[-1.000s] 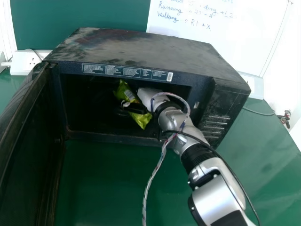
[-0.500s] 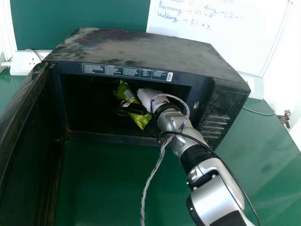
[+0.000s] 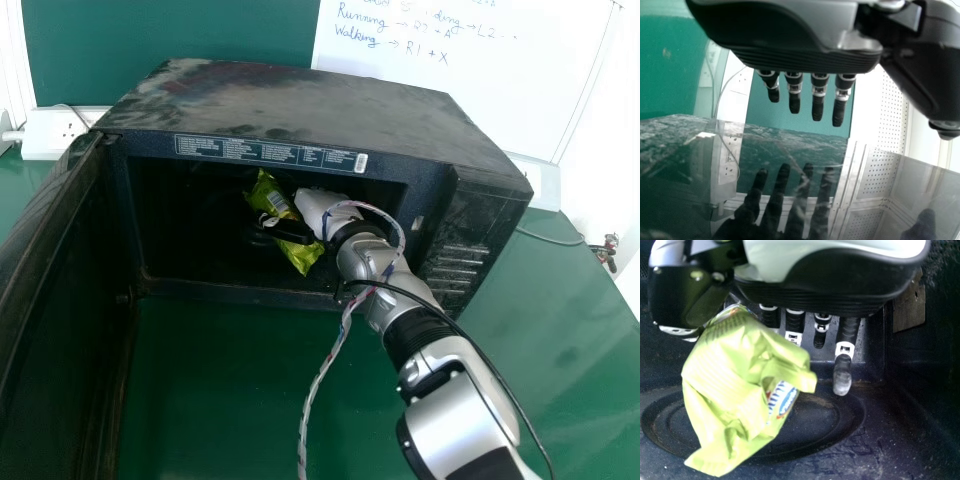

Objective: Put biscuit inside oven

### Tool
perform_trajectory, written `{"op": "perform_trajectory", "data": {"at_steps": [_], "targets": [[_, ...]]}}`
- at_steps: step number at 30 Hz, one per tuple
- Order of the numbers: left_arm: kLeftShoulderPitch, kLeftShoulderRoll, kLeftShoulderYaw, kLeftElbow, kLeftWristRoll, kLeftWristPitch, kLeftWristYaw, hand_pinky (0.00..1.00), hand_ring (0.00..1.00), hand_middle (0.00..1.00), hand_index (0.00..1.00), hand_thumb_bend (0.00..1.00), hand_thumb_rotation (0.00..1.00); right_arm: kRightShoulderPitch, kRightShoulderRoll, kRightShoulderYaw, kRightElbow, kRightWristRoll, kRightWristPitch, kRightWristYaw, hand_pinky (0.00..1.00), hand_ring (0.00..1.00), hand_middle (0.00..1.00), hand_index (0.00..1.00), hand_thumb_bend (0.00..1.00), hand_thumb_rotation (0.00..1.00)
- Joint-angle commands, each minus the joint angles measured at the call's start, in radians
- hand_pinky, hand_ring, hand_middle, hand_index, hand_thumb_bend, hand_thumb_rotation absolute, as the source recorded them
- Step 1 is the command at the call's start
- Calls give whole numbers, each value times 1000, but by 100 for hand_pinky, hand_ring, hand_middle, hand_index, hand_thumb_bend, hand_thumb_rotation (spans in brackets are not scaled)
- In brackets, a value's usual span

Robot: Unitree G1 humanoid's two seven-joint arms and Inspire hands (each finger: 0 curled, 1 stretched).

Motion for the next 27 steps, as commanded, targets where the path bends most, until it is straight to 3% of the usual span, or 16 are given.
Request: {"op": "perform_trajectory", "data": {"at_steps": [1, 4, 5, 7, 16, 21, 27], "targets": [[26, 8, -2, -17, 7, 14, 7, 73, 85, 93, 93, 77, 100, -8, 11, -3, 7, 12, 5, -8, 20, 44, 52, 52, 50, 0], [40, 14, 0, -33, 3, 35, 13, 72, 85, 92, 93, 78, 100, -7, 11, -2, 6, 12, 5, -9, 22, 48, 49, 59, 52, 0], [44, 16, 1, -41, 13, 40, 21, 71, 85, 92, 93, 78, 100, -7, 11, -1, 6, 12, 5, -10, 23, 53, 61, 60, 65, 13], [47, 15, 0, -49, 15, 44, 27, 72, 85, 92, 92, 78, 100, -6, 11, 0, 5, 13, 4, -9, 23, 62, 75, 63, 73, 27], [36, -4, 3, -17, 37, -1, 26, 71, 84, 92, 92, 79, 100, -5, 8, 4, -2, 13, -2, -8, 23, 84, 91, 85, 73, 44], [44, -4, 1, -27, 48, 6, 41, 70, 83, 92, 92, 78, 100, -1, 2, 2, -7, 16, -16, -11, 22, 85, 94, 88, 75, 49], [39, -2, 0, -17, 56, -5, 37, 69, 84, 92, 92, 78, 100, 5, -8, 0, -15, 18, -36, -26, 23, 84, 92, 90, 78, 53]]}}
